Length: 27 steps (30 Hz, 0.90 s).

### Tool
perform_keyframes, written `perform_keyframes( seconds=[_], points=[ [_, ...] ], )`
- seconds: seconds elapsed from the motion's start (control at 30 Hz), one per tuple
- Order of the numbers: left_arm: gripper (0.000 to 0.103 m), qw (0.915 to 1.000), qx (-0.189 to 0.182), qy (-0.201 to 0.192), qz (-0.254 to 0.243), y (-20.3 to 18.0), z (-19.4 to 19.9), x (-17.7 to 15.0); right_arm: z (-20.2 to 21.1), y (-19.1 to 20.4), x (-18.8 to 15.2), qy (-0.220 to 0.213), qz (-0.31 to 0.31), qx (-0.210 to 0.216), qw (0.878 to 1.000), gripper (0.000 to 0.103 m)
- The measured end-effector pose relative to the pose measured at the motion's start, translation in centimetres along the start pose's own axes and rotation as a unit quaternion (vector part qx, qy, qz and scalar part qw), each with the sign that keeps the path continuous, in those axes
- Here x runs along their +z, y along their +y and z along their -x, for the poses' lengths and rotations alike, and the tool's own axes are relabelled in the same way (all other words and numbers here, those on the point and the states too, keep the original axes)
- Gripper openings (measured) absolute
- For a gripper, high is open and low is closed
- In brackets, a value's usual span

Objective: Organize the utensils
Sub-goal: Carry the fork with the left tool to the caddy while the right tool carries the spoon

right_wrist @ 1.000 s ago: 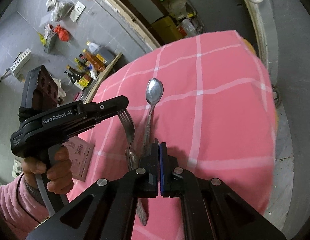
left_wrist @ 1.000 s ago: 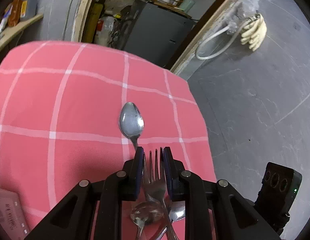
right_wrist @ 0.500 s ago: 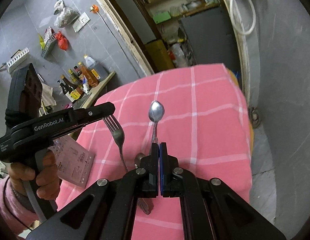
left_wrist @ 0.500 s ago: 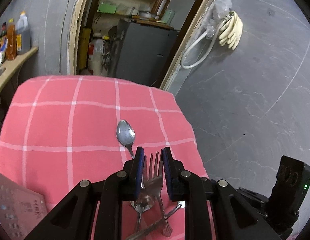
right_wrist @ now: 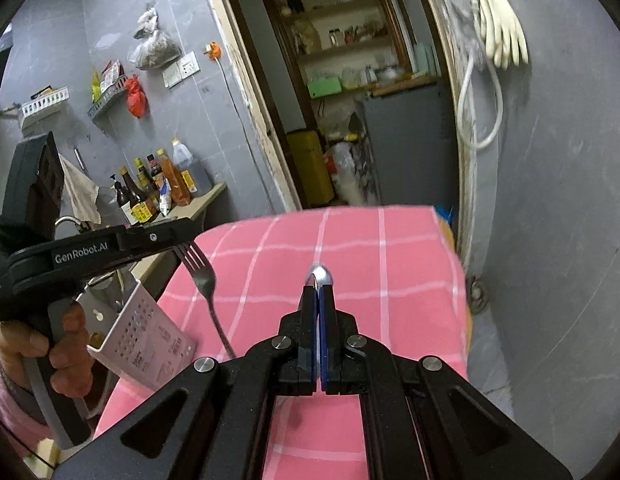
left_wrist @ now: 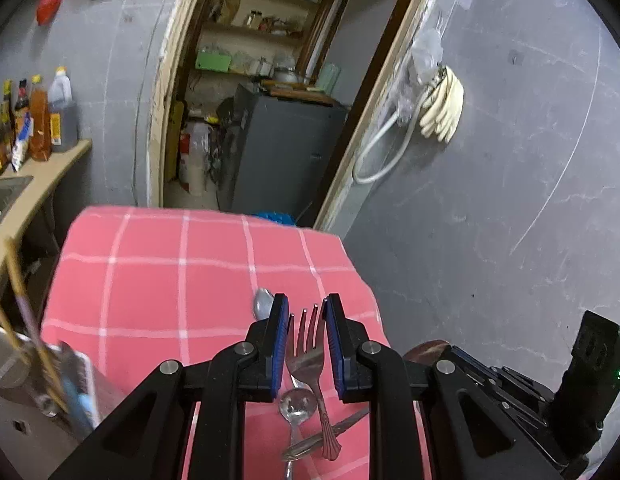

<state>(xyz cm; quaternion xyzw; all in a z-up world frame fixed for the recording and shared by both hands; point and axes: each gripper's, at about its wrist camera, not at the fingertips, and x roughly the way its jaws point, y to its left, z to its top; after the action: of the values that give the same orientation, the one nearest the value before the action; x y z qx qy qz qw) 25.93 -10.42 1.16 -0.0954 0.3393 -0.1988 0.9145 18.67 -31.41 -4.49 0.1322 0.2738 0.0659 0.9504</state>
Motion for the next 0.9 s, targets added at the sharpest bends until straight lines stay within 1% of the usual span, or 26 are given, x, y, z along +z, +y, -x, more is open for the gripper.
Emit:
perform_keyframes(
  seconds=[0.2, 0.4, 0.7, 0.9],
  points=[
    [0.018, 0.9995, 0.003, -0.031, 0.001, 0.8, 2.4, 1.5, 2.3, 2.3, 1.6, -0.027, 0.023, -0.023, 0.999, 0.002],
    [0.018, 0.9979, 0.012, -0.063, -0.004, 1.5, 4.9, 3.1, 3.9, 4.7, 3.3, -0.053, 0.041, -0.035, 0.997, 0.002],
    [0.017, 0.9929, 0.038, -0.113, -0.009, 3.2, 9.3, 5.9, 5.5, 9.2, 6.6, -0.089, 0.086, -0.030, 0.992, 0.001],
    [0.013, 0.9877, 0.064, -0.143, -0.012, 4.6, 12.5, 7.4, 6.3, 12.4, 8.8, -0.114, 0.107, -0.007, 0.988, 0.001]
  ],
)
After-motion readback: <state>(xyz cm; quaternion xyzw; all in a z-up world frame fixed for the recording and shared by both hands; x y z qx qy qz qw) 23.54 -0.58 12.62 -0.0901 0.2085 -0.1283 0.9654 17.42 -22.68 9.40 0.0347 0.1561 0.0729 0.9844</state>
